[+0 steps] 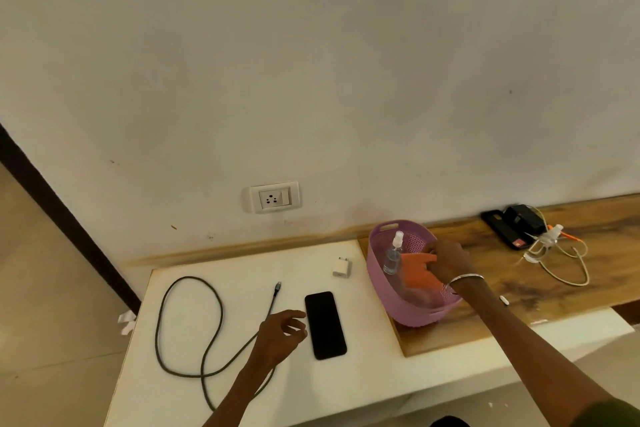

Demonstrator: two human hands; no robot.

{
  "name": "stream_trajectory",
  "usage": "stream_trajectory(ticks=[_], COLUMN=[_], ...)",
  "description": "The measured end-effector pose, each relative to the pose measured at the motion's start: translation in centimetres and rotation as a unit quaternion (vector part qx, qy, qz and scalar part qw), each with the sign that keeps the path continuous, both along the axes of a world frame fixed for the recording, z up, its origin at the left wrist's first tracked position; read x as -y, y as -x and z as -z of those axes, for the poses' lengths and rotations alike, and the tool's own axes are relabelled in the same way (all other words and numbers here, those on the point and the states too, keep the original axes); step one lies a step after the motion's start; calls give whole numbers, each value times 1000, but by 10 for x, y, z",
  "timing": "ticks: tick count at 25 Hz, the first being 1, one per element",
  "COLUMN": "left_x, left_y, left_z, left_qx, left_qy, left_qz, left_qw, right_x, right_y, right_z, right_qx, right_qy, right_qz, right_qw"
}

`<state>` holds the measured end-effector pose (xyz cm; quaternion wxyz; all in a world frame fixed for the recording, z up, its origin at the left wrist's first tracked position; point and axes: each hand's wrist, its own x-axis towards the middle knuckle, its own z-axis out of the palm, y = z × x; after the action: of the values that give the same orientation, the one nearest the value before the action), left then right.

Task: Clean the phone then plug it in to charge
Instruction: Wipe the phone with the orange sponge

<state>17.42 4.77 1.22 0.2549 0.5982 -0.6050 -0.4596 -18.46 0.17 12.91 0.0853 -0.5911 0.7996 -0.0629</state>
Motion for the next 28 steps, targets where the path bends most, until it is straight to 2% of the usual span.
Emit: stream_trajectory(ticks=[4,7,9,13,20,24,28], left_x=[-13,-21,-20,-8,31,49,59], left_y=[-9,-17,-19,-19,0,7,14], left_z=[-8,-5,-1,10,41,64,77], left_qx=[39,130,198,273,240,222,206], left_qy=[1,-8,-7,7,1,12,15], left_qz=[7,67,105,145,152,202,224], left_qw=[999,989,975,951,959,954,952], right_x=[-24,-44,-49,-45,-3,7,15], right_y=[-29,-64,-87,-121,-145,-150,-154], right_z=[-34,-39,-30,7,100,133,156], right_qx=[37,82,131,249,322,339,282], right_qy=[86,135,129,78,-14,-40,-75], right_qz=[-8,-65,-100,-66,-35,-21,-33], right_qw=[996,985,978,963,946,940,956])
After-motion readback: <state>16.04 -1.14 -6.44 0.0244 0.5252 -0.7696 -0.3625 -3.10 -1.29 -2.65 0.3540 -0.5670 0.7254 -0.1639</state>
